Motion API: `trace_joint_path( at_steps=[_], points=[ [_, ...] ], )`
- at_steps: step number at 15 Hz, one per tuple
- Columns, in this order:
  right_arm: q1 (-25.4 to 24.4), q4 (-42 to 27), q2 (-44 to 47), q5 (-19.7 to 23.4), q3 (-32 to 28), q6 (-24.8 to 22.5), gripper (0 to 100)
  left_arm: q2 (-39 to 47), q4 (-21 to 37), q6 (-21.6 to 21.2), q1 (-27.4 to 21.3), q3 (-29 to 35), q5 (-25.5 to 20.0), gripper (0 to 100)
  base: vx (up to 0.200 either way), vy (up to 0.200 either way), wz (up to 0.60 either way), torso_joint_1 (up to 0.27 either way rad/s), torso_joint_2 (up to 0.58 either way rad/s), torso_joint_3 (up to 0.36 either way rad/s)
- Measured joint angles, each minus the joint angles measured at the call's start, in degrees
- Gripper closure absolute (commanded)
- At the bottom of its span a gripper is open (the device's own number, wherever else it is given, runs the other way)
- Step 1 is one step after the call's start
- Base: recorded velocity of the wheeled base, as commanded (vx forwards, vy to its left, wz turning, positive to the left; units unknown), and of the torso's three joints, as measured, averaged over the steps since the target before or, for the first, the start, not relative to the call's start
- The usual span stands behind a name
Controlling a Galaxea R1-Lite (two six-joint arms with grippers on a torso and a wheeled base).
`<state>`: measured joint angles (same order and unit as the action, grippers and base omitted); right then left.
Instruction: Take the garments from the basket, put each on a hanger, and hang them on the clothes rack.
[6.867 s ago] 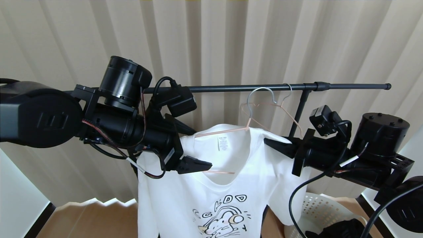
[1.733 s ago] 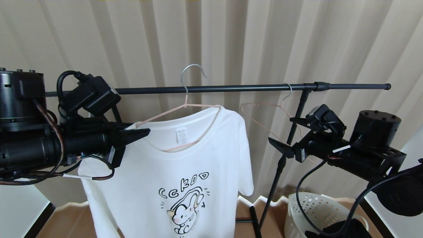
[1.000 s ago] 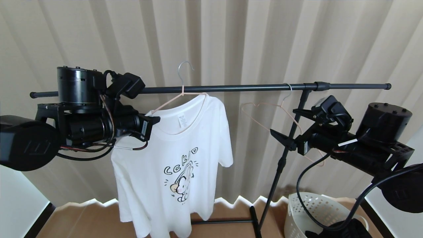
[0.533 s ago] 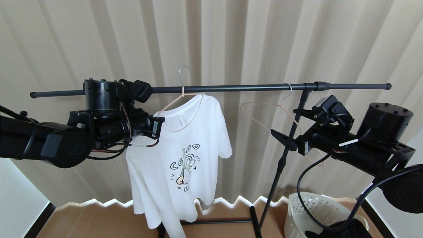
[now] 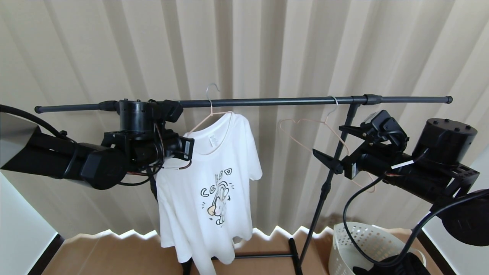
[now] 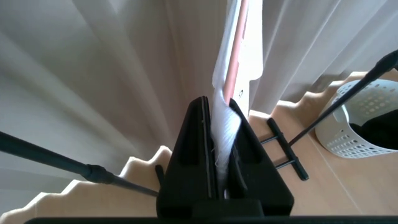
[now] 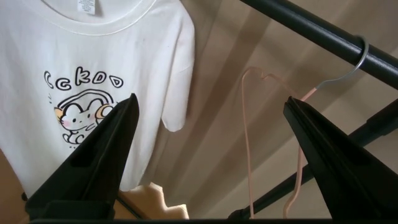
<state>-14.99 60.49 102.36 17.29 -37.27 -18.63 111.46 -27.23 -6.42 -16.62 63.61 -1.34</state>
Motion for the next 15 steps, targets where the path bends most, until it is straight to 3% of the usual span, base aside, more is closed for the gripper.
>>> trace_joint_path(
  at_steps=[15],
  points=[
    [0.00,0.05,-0.02,0.00,0.20,0.02,0,4.69,0.00,0.29,-0.27,2.05,2.12,100,0.000,0.000,0.00,0.000,0.00,0.000]
  ],
)
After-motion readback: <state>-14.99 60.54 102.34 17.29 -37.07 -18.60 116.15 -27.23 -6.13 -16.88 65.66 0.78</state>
